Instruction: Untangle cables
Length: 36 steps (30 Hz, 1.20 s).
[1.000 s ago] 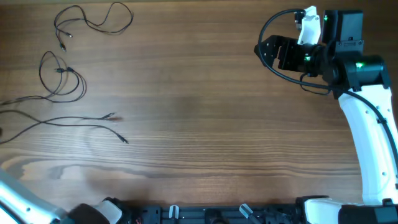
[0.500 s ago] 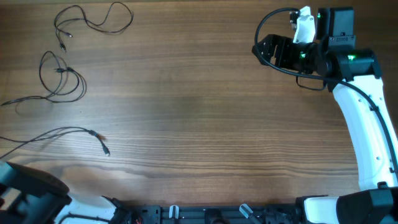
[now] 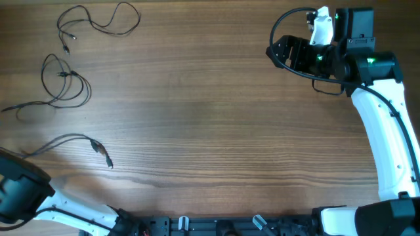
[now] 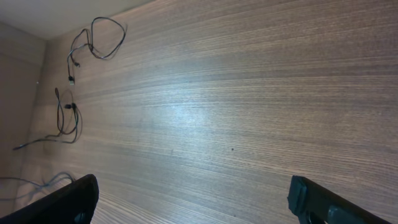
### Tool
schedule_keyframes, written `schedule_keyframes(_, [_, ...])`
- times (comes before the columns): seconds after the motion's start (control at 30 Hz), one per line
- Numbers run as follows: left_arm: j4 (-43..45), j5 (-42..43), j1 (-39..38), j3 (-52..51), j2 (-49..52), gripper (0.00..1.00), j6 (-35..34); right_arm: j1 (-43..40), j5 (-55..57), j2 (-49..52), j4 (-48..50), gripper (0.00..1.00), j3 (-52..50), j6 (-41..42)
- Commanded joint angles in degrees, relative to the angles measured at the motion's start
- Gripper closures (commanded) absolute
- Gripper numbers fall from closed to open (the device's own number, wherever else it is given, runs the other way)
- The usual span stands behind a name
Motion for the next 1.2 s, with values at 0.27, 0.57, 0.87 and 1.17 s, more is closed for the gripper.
schedule_keyframes(0.27, [7.65,6.97,-4.17,0.04,1.86,0.89,16.65,0.13,0.59,0.96,0.11,0.0,-0.07,0.39])
schedule_keyframes(0.57, [5.42,6.56,-2.43,-0.04,1.84,0.78,16.59,0.13,0.59,0.96,0.15,0.0,-0.07,0.35])
schedule_keyframes(0.87, [5.53,12.55,-2.69,-0.04,-3.37,0.71,16.48,0.13,0.59,0.96,-0.07,0.0,-0.07,0.37])
schedule_keyframes(1.17, [-5.25,1.16,2.49,-0.07,-2.86,0.32,8.7,0.13,0.61,0.96,-0.28,0.0,-0.07,0.13])
